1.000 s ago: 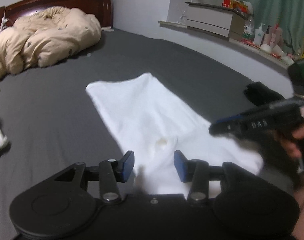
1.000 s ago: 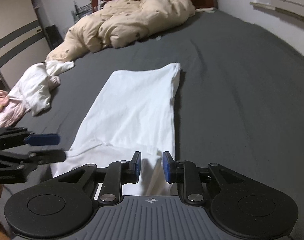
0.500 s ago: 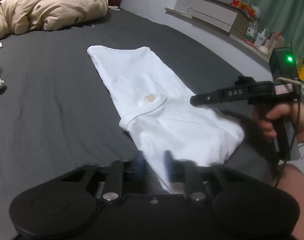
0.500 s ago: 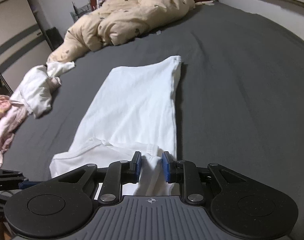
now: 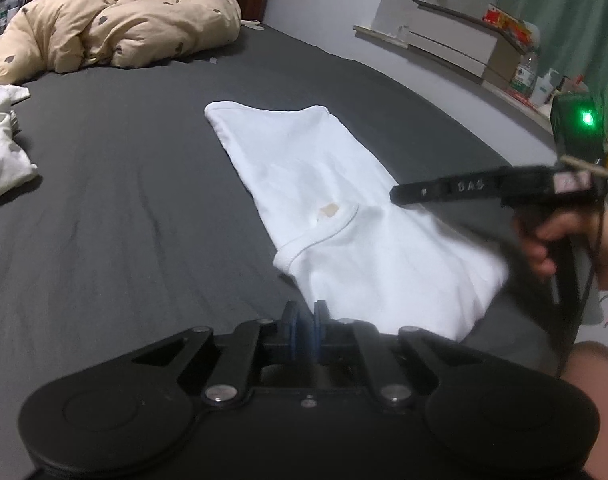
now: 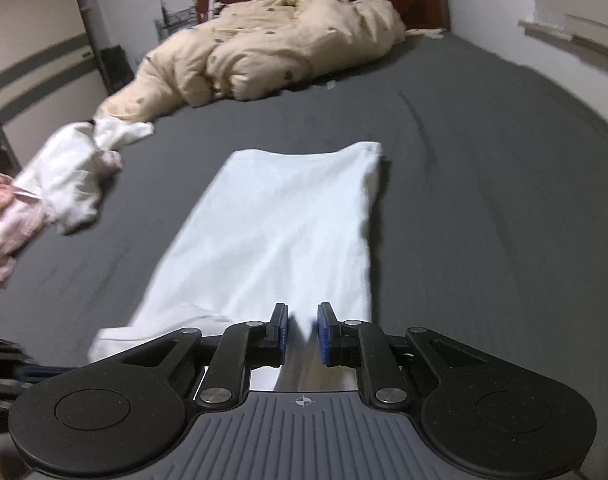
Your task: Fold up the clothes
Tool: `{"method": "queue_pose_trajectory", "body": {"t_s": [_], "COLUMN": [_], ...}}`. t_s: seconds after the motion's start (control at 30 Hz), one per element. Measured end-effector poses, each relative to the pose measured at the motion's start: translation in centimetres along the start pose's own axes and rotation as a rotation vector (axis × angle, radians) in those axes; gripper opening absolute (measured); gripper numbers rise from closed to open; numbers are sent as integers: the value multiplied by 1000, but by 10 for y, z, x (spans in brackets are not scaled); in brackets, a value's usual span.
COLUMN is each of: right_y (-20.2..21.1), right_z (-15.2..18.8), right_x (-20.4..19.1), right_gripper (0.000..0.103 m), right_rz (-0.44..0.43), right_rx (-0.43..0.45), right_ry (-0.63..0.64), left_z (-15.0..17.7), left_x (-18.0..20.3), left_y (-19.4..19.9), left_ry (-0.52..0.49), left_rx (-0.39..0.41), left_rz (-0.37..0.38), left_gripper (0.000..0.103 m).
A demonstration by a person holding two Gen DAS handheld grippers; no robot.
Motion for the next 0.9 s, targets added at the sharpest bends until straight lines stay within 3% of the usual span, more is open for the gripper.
{"method": "queue_pose_trajectory", "body": {"t_s": [0.13,0.23,0.53,0.57,0.6,0.67,0.77,0.9], "right_y": [-1,5,11,11,12,13,13,13], "right_z": [2,1,4,5,5,5,2,-3], "right_x": [8,10,1,-1,-3,-5,-8,-17], "right_gripper": [15,16,25,34,52,70,70,69], "right_rz": [25,6,-77,-84,-90,-94,-89,-106], "right_rx": [-7,-6,-66,-67,-67,-58,-29,21], "right_ry": [-10,-22,30,45,57,62,97,220], "left_z": [-5,-11,-27,-28,-29,-29,-28,-27], "left_x": [-3,-6,-9,-9,-9,-9,-9,-10], "left_y": [1,-1,-12,-14,-15,-17,-21,-21], "left_ry": [25,44,51,48,45,40,40,37], "left_rx": [21,36,53,53,51,48,41,53], "left_rz": [-6,-13,-27,-27,-27,-28,-26,-25], "left_gripper": [23,28,29,29,29,29,29,18]}}
Point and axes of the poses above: each gripper's, at about its wrist camera, not at the fingertips, and y roughly against the way its jaws point, x to its right, z to its underside, the point moved 10 cm from there along -y, roughly the way its jaws point, and after that the axes turned 6 degrees about z, right-handed, at the moved point
